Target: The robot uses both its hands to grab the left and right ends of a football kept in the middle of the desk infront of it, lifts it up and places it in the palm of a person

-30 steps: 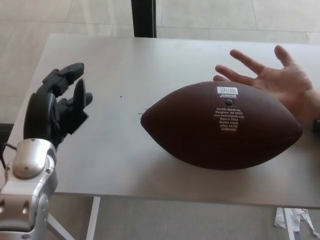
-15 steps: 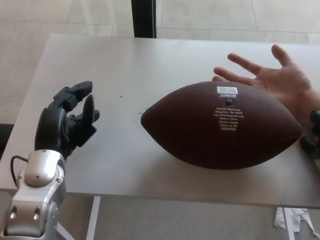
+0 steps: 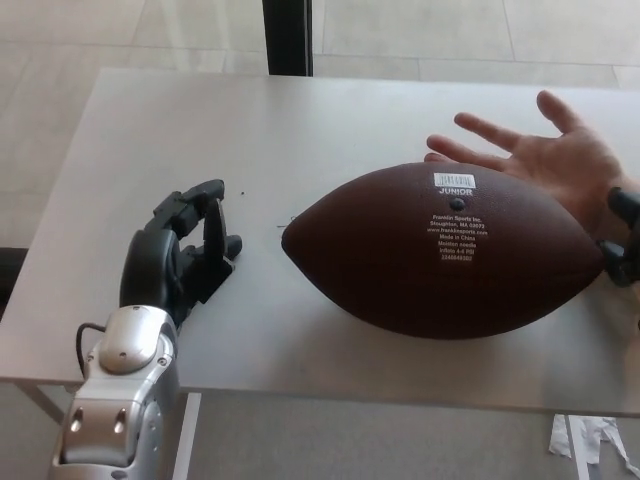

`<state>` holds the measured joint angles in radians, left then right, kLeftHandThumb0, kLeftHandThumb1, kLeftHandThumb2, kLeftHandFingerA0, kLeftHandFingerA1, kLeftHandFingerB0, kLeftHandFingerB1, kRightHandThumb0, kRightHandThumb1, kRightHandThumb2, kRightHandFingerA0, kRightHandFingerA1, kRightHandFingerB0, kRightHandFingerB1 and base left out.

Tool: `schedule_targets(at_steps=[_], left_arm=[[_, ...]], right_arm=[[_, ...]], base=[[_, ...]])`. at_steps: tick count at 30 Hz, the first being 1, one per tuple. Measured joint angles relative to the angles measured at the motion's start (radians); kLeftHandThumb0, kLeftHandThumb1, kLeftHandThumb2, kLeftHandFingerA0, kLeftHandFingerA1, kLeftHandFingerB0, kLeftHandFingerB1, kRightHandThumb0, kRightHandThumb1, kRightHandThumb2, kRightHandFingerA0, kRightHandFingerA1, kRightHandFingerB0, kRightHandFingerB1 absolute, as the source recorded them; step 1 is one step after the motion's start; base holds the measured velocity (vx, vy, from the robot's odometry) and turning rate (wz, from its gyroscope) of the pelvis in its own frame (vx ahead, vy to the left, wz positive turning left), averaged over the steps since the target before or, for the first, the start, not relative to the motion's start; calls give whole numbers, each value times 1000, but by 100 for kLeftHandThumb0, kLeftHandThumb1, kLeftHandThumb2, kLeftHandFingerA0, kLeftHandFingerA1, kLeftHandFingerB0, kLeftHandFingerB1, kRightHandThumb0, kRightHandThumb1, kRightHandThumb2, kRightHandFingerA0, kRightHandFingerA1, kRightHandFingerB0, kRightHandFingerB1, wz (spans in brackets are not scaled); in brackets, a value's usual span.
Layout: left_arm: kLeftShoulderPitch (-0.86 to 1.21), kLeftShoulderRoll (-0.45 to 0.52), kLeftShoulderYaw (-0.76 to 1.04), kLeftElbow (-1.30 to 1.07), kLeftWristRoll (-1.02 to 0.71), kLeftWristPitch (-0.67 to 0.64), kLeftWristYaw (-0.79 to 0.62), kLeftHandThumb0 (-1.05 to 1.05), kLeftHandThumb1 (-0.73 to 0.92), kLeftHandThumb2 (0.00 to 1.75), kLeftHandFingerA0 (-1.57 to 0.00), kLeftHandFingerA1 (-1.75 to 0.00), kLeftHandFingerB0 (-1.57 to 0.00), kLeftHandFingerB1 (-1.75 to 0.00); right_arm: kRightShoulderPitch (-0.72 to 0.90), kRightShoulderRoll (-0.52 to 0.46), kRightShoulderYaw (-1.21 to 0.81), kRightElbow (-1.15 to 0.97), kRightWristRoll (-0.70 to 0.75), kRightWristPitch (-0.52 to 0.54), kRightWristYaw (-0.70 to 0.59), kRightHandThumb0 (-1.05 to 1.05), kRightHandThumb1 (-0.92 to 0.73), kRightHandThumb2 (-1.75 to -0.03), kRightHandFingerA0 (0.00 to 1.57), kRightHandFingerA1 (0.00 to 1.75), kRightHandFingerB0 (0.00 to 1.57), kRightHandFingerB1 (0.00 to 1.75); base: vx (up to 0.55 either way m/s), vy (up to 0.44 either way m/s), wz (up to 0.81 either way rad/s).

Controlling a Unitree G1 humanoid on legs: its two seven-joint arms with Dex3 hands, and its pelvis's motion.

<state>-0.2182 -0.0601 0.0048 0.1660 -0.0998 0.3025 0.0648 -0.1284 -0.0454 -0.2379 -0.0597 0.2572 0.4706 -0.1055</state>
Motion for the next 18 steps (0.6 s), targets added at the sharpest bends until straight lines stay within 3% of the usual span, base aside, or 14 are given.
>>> schedule_targets(at_steps=[1, 2, 3, 4, 5, 6, 7, 14, 15, 16, 18], left_arm=[[0, -6, -1, 5, 0, -6, 0, -103, 92, 85, -34, -57, -25, -41], [0, -15, -2, 11, 0, -16, 0, -103, 92, 90, -34, -56, -21, -39], [0, -21, -4, 17, 0, -23, 0, -102, 92, 91, -34, -56, -20, -39], [1, -28, -5, 26, 0, -32, 0, -103, 92, 92, -33, -55, -19, -39], [1, -39, -6, 34, 0, -42, 0, -99, 92, 94, -33, -55, -19, -39], [1, -46, -7, 38, 0, -48, 0, -99, 92, 94, -33, -55, -19, -39], [1, -55, -7, 43, 0, -56, 1, -102, 92, 93, -34, -54, -19, -37], [-10, -122, -11, 73, -2, -79, 5, -105, 92, 92, -36, -55, -21, -37], [-16, -135, -12, 81, -2, -81, 7, -99, 88, 129, -39, -62, -19, -45], [-20, -145, -14, 86, -1, -82, 8, -105, 92, 94, -41, -61, -20, -36], [-26, -154, -18, 93, -2, -82, 13, -105, 92, 94, -41, -61, -20, -36]], right_arm=[[-2, 1, -2, 1, 0, 0, 0, -99, -92, -80, 71, 51, 46, 36], [-3, 3, -4, 3, 1, 0, 0, -105, -80, -94, 68, 55, 41, 40], [-4, 3, -5, 4, 1, 0, 0, -93, -78, -122, 64, 60, 37, 47], [-4, 3, -5, 6, 0, 0, 1, -104, -80, -95, 70, 56, 42, 41], [-4, 4, -4, 10, -1, 0, 2, -93, -78, -122, 65, 61, 39, 48], [-4, 5, -3, 12, -1, -1, 2, -93, -78, -122, 65, 61, 39, 48], [-4, 8, -3, 15, -2, -2, 2, -98, -92, -80, 71, 50, 45, 35], [8, 54, 15, 47, -5, -22, 5, -105, -92, -81, 69, 52, 43, 37], [12, 61, 17, 51, -6, -27, 5, -101, -92, -80, 72, 54, 41, 35], [14, 68, 19, 54, -6, -32, 6, -102, -92, -78, 72, 54, 45, 37], [17, 77, 23, 58, -8, -43, 8, -102, -92, -78, 72, 54, 45, 37]], base=[[0, 0, 0], [0, 0, 0], [0, 0, 0], [0, 0, 0], [0, 0, 0], [0, 0, 0], [0, 0, 0], [0, 0, 0], [0, 0, 0], [0, 0, 0], [0, 0, 0]])
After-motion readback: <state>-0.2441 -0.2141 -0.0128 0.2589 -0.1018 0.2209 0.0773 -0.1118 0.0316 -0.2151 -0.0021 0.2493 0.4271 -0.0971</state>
